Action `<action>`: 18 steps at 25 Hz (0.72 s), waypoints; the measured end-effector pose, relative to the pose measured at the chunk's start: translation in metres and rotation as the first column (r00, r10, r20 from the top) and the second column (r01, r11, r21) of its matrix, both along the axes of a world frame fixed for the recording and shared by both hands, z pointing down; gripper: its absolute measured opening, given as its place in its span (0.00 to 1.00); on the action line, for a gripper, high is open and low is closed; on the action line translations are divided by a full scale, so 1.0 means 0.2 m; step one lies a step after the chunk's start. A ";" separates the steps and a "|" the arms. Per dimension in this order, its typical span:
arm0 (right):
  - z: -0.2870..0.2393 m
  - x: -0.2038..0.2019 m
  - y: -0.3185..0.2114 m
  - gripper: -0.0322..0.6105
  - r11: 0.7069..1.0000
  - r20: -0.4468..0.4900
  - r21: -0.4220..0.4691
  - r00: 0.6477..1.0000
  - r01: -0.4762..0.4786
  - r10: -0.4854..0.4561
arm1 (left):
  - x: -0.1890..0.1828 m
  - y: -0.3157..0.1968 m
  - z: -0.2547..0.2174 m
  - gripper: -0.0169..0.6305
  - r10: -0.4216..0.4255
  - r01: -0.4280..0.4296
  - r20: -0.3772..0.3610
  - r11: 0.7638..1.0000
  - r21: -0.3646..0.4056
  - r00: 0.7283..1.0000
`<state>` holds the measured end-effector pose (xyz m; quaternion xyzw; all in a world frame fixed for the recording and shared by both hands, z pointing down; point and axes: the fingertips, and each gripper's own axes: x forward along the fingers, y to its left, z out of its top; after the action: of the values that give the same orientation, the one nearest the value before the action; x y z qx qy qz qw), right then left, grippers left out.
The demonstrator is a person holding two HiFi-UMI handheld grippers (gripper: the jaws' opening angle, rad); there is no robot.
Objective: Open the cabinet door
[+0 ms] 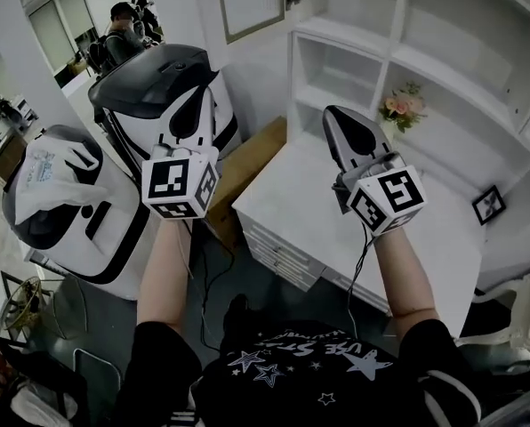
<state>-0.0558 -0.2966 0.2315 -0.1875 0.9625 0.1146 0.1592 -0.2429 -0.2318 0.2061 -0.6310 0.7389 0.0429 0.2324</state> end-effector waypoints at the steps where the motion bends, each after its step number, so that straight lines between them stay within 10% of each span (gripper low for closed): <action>1: 0.02 0.02 0.02 0.06 1.000 0.003 -0.006 1.000 0.009 -0.009 | 0.03 0.03 0.04 0.04 -0.013 0.013 0.000 1.000 -0.007 1.000; 18: 0.53 0.12 0.21 0.06 0.984 -0.104 -0.160 0.990 0.081 -0.098 | 0.42 0.46 0.76 0.04 -0.088 0.056 -0.144 0.976 -0.212 0.986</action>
<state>-0.0323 -0.2555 0.3368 -0.1492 0.9833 0.0421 0.0949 -0.1588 -0.1391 0.3590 -0.6194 0.7773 0.0053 0.1098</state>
